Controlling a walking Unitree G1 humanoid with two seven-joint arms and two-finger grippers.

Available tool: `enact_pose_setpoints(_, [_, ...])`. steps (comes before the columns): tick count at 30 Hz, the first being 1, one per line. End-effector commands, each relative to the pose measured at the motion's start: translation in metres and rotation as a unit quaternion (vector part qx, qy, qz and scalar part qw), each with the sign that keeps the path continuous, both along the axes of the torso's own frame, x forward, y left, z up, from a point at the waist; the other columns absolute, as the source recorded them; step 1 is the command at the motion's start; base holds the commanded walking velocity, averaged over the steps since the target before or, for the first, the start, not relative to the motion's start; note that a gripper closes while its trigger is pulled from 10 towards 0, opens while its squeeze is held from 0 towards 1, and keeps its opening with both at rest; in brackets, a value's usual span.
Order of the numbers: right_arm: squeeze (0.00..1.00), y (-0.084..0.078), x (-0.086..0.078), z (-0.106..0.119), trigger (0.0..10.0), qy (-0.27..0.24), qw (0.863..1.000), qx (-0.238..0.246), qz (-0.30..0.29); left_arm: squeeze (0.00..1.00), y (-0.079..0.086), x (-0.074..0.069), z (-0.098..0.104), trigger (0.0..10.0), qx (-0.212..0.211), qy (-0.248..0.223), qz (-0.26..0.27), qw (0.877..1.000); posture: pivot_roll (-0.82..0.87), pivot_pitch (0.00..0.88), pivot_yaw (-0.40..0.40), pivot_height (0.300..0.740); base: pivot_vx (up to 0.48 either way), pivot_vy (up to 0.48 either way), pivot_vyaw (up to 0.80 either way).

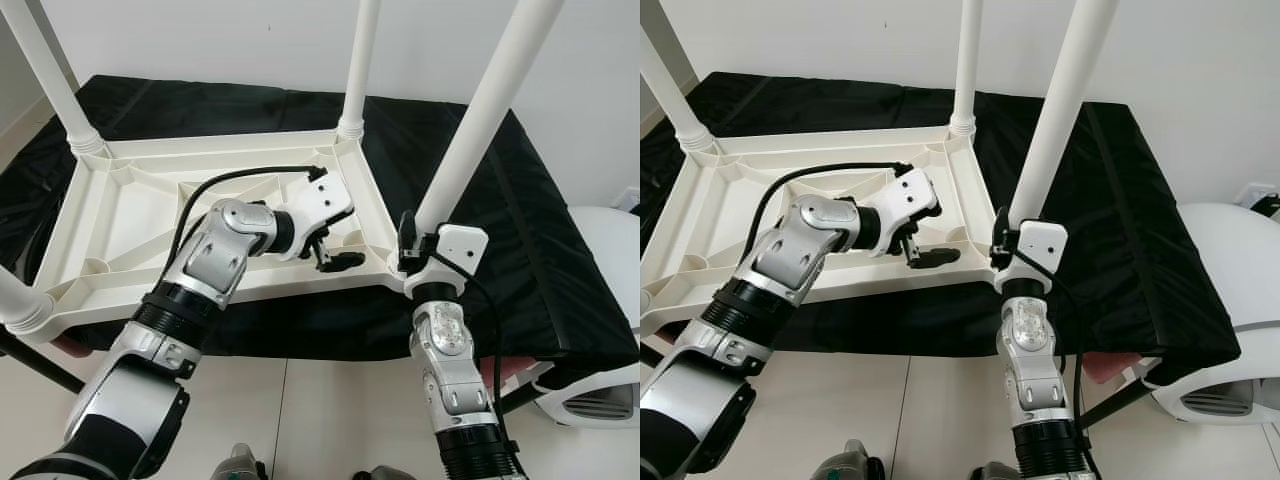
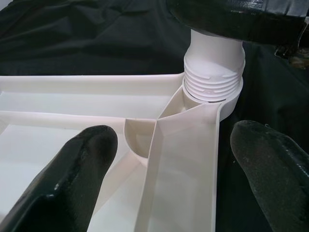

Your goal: Building children table

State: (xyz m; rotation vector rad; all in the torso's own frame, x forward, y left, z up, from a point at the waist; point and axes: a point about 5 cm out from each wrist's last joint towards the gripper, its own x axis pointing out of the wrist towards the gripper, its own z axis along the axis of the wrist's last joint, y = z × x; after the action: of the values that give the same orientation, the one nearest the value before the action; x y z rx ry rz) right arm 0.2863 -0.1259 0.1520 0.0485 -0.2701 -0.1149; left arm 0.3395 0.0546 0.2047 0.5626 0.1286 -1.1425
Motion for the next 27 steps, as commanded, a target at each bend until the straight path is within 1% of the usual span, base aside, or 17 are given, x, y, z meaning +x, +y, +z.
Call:
enact_pose_setpoints(1, [0.00, -0.002, -0.005, -0.032, 10.0, 0.080, 0.997, 0.011, -0.018, 0.73, -0.001, -0.001, -0.002, 10.0, -0.001, 0.003, -0.001, 1.000, 0.02, 0.062, -0.001, 0.740, 0.000, 0.000, 0.00])
enact_pose_setpoints(21, [0.00, -0.002, -0.005, -0.032, 10.0, 0.080, 0.997, 0.011, -0.018, 0.73, -0.001, -0.001, -0.002, 10.0, -0.001, 0.003, -0.001, 1.000, 0.02, 0.062, -0.001, 0.740, 0.000, 0.000, 0.00])
enact_pose_setpoints(22, [0.00, -0.002, -0.005, -0.032, 10.0, 0.080, 0.997, 0.011, -0.018, 0.73, -0.001, -0.001, -0.002, 10.0, -0.002, 0.003, -0.001, 1.000, 0.02, 0.000, 0.000, 0.740, 0.000, 0.000, 0.00])
enact_pose_setpoints(23, [0.00, -0.003, -0.003, -0.030, 10.0, 0.073, 0.997, 0.011, -0.014, 0.00, 0.001, 0.002, -0.001, 10.0, -0.003, -0.001, 0.009, 1.000, 0.01, 0.000, 0.000, 0.740, 0.000, 0.000, 0.00])
enact_pose_setpoints(27, [0.00, -0.006, 0.001, -0.026, 10.0, 0.063, 0.998, 0.010, -0.007, 0.00, 0.009, 0.014, 0.004, 10.0, -0.015, -0.008, 0.065, 0.998, 0.02, 0.000, 0.000, 0.740, 0.000, 0.000, 0.00])
